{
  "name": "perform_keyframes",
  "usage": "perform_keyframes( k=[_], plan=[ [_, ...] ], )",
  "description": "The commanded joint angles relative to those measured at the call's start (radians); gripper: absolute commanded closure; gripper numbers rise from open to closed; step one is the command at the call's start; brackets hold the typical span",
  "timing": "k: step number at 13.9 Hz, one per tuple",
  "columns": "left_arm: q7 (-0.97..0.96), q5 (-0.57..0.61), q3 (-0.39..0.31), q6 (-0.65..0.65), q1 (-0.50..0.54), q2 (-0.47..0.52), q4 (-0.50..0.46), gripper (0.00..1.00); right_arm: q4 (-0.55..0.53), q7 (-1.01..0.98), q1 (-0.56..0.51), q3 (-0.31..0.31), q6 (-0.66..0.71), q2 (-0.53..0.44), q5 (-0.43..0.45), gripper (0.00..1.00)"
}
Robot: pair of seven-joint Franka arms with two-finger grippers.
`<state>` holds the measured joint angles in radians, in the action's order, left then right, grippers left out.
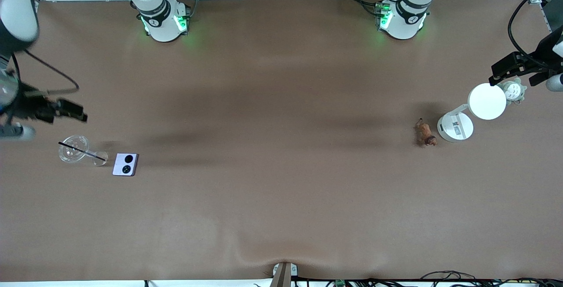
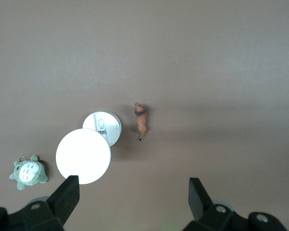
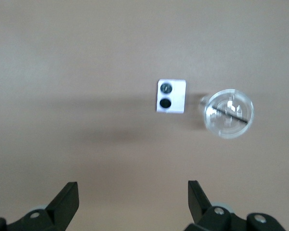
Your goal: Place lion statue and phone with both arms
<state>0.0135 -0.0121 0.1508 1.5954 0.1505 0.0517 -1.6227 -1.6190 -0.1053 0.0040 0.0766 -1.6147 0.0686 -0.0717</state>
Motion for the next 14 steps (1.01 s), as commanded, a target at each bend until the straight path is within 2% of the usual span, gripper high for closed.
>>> perform_keyframes(
  k=[1,4,7,10,14],
  plan=[
    [0.023,-0.011,0.004,-0.002,0.004,-0.001,0.014,0.0,0.01,-0.027,-0.041,-0.035,0.088,-0.064,0.013,0.0],
    [0.058,-0.011,0.001,-0.002,0.011,-0.001,0.014,0.0,0.12,-0.025,-0.055,-0.032,0.214,-0.063,0.029,0.0],
    [0.065,0.001,-0.017,0.0,-0.031,0.002,0.021,0.0,0.128,-0.002,-0.058,-0.031,0.251,-0.072,0.03,0.0],
    [0.052,0.003,-0.16,-0.005,-0.179,0.013,0.023,0.0,0.128,0.076,-0.052,-0.034,0.248,-0.075,0.03,0.0],
    [0.06,0.001,-0.169,-0.006,-0.175,0.011,0.023,0.0,0.125,0.079,-0.053,-0.032,0.249,-0.073,0.03,0.0]
  ],
)
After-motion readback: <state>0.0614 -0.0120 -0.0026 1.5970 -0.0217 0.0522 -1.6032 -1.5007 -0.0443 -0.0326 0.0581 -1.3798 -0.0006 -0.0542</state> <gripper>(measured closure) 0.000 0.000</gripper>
